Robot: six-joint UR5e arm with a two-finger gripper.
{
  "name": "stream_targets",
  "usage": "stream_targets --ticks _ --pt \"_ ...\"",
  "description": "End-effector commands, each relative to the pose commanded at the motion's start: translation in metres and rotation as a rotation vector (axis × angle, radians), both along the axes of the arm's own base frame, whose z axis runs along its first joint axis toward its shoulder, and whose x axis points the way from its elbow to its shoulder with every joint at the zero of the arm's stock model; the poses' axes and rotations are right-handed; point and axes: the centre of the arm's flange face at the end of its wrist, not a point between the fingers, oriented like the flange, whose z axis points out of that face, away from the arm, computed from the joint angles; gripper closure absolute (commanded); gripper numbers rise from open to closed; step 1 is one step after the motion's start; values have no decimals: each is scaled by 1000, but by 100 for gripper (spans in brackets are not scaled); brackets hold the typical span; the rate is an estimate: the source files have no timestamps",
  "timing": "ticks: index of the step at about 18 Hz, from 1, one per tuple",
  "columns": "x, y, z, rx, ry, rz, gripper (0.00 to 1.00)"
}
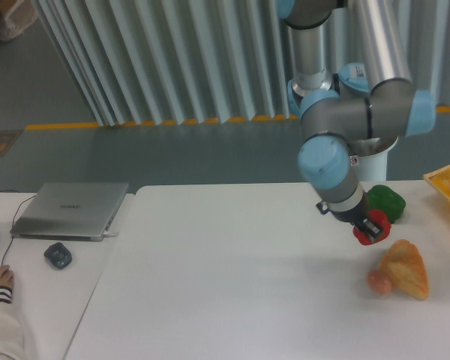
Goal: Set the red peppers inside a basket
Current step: 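Lift the red pepper and carry it toward the yellow basket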
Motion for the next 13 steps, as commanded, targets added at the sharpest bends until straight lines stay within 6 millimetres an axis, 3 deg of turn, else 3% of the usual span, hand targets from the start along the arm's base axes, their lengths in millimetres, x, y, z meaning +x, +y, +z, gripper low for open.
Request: stream_targets --ticks 4,13 --pt "-29 -27 14 15 -25 -101 56" --pt "-83 -79 16 23 -89 -293 56"
